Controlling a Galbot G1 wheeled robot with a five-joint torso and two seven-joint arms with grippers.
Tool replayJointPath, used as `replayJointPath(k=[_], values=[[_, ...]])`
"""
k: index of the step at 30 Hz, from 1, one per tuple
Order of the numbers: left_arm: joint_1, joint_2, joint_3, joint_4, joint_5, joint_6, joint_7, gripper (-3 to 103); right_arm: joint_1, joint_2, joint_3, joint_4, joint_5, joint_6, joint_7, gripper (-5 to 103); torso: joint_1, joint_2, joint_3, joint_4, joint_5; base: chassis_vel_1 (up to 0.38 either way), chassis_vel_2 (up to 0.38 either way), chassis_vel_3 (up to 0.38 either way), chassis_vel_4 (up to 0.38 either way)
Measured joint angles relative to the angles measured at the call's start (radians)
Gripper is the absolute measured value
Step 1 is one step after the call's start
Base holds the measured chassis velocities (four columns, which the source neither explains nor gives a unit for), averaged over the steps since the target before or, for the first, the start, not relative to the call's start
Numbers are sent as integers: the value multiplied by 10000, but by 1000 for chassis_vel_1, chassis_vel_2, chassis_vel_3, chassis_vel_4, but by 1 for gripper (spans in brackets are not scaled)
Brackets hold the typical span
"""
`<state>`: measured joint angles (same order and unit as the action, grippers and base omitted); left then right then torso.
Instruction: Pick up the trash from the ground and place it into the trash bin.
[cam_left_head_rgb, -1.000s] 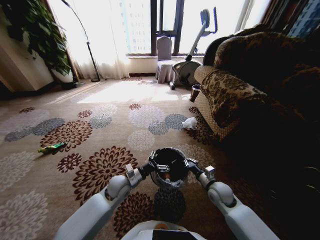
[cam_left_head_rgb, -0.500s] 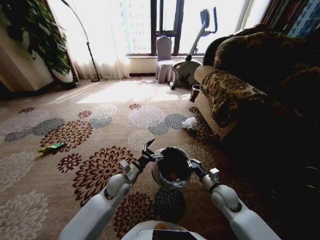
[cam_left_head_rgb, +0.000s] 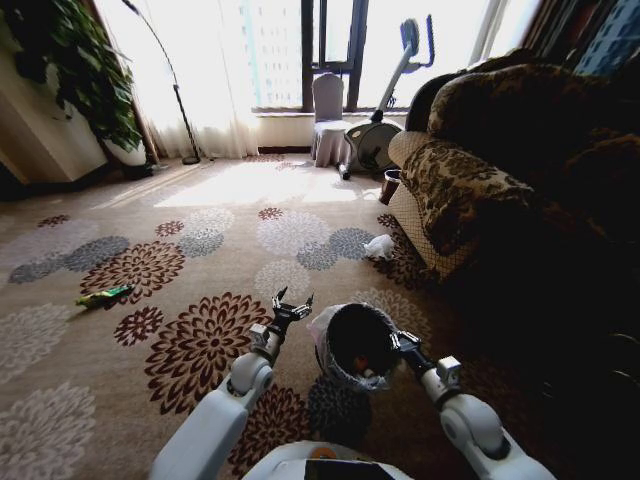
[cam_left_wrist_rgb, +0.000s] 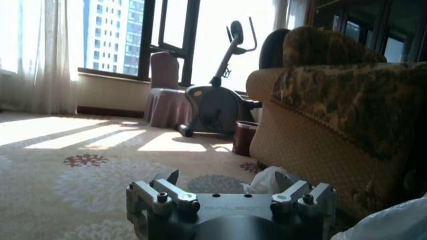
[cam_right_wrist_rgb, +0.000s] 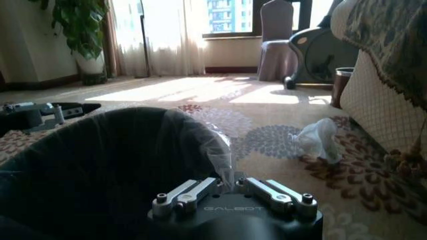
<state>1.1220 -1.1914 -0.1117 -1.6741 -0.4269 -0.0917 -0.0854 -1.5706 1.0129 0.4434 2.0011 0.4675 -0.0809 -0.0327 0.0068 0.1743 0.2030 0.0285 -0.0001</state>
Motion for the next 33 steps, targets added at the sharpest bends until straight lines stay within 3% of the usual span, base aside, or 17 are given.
replayJointPath(k=[5,19,20,23,30,33], values=[[32,-86,-58,405,136,-194,17,98,-117,-82,28,59,23,80,-71,4,-1,0,-1,8,2,-130,55,152,-46],[-176,-177,-19,642,137,-238,59,98,-198,5,-131,363,41,81,-74,4,3,-1,3,3,-1,-295,35,285,-27],[-190,-171,-24,647,133,-233,59,96,-215,4,-153,380,41,87,-77,4,3,-1,3,3,1,-217,-42,275,40],[-251,-147,-38,726,123,-207,64,101,-371,-8,-292,449,13,176,-179,4,3,-1,3,2,0,-193,-87,190,91],[-293,-211,13,808,129,-184,80,96,-425,15,-314,487,-6,206,-210,4,0,-1,0,5,0,-146,-139,141,142],[-312,-220,13,834,134,-182,84,98,-426,20,-327,495,-12,237,-213,4,0,-1,0,4,0,-156,-204,154,207]])
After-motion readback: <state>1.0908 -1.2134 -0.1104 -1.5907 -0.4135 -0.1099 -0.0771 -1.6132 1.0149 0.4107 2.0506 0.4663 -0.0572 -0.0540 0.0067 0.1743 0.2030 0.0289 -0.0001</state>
